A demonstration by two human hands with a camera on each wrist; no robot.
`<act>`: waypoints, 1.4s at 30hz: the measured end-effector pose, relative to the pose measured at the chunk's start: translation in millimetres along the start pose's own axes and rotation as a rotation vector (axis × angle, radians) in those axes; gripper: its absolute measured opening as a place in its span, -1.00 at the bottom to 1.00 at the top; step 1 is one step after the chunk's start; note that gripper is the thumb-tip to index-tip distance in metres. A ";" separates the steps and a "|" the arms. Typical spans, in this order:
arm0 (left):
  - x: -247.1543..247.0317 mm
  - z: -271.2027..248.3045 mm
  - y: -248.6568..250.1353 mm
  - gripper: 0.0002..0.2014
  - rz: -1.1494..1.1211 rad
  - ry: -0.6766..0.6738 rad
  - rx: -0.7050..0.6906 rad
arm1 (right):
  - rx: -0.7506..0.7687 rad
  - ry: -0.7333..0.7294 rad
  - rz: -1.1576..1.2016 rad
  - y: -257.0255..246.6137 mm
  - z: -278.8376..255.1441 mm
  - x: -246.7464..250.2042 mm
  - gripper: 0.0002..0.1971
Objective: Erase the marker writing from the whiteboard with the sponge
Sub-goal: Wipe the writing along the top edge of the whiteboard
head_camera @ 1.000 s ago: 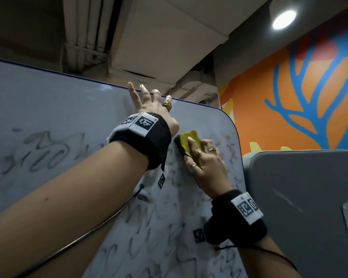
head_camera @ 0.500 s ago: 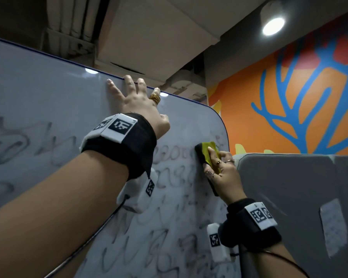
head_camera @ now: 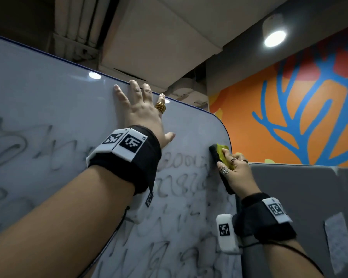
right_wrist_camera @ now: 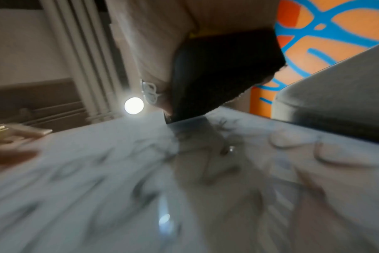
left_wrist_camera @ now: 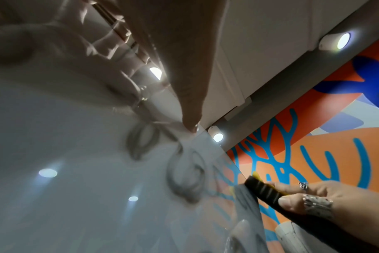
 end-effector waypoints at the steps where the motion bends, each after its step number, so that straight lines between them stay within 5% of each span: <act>1: 0.4 0.5 0.0 -0.06 0.001 -0.001 0.002 | -0.044 0.013 0.030 6.0 2.8 2.5 -0.48; 7: -4.8 3.9 -0.3 -0.05 0.000 -0.002 0.012 | -0.141 0.002 0.005 20.3 41.8 15.1 -0.49; 13: -6.1 4.6 -2.3 -0.03 -0.024 0.026 0.020 | -0.069 -0.108 -0.058 27.0 6.1 8.4 -0.46; 22: -9.6 5.3 -2.2 -0.02 -0.024 0.019 0.028 | -0.141 -0.035 -0.085 36.7 43.4 20.9 -0.50; 29: -9.7 6.6 -2.3 -0.02 -0.043 0.012 0.033 | 0.182 -0.047 -0.072 -24.7 -20.2 -24.3 -0.39; 37: -6.7 5.4 -7.5 -0.03 0.008 -0.031 -0.010 | -0.111 0.029 -0.146 20.3 9.8 -4.0 -0.52; 42: -4.1 4.8 -6.0 -0.03 -0.003 -0.042 -0.009 | -0.020 -0.024 -0.163 -2.0 4.9 -10.4 -0.51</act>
Point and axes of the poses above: each hand's wrist, its own z-axis towards the middle knuckle, its own x-axis out of the back of the hand, y = z × x, the point moved 5 cm from there along z, towards the middle knuckle, and after that the axes turned 8 degrees about x, right-handed, at the moved point
